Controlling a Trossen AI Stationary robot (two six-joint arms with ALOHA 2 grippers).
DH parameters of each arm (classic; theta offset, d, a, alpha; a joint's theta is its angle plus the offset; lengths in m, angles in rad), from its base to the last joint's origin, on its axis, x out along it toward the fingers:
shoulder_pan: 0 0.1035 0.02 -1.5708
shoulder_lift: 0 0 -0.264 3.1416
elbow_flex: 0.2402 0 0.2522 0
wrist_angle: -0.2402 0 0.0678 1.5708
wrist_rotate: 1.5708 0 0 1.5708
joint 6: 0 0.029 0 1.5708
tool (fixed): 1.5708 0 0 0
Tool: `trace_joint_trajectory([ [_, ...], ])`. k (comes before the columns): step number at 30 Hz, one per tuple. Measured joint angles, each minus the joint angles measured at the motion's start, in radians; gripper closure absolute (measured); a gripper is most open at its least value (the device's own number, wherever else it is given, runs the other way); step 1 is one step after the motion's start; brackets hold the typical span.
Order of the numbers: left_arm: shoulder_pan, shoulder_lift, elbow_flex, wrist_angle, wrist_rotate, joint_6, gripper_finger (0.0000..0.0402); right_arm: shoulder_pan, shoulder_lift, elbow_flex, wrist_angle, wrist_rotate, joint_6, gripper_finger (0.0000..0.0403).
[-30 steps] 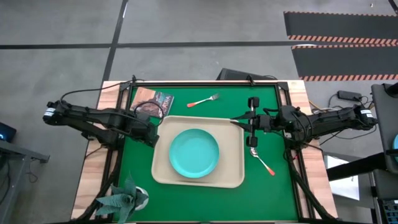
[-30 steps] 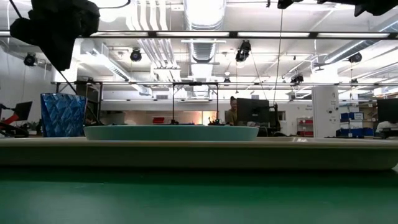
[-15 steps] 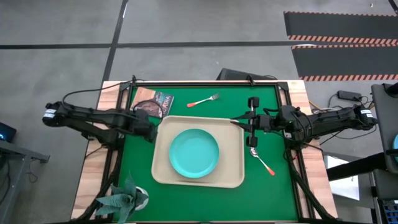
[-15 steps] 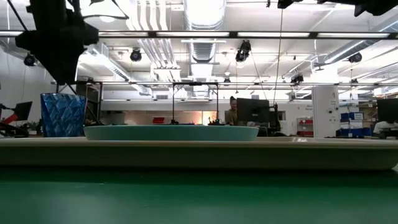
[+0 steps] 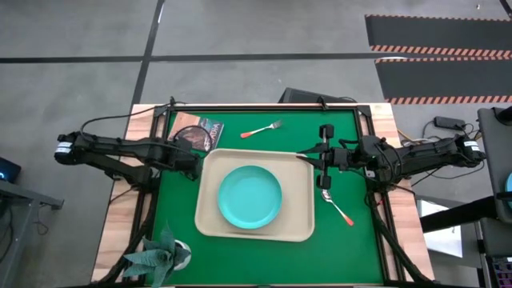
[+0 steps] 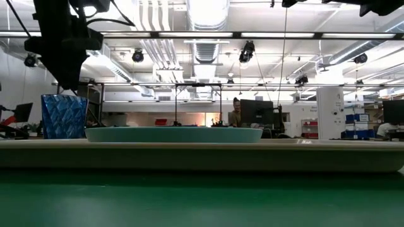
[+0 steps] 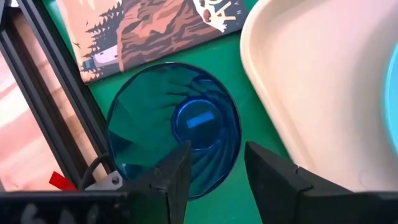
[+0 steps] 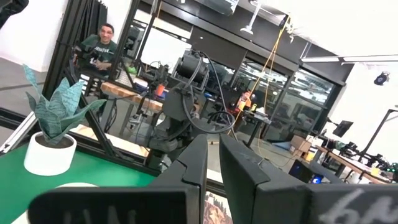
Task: Pick and place plate/cup/fork/spoon on tray
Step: Put the blue glass on the white tray to the top left of the blue plate
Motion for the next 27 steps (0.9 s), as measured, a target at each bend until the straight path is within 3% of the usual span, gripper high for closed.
trace_joint_trajectory([
  [18, 0.0, 0.0, -0.004, 0.001, -0.061, 0.049, 0.0267, 0.0, 0.0, 0.0, 0.0, 0.0, 0.0, 0.0369],
  [27, 0.0, 0.0, -0.084, 0.005, -0.081, 0.125, 0.0267, 0.0, 0.0, 0.0, 0.0, 0.0, 0.0, 0.0369],
])
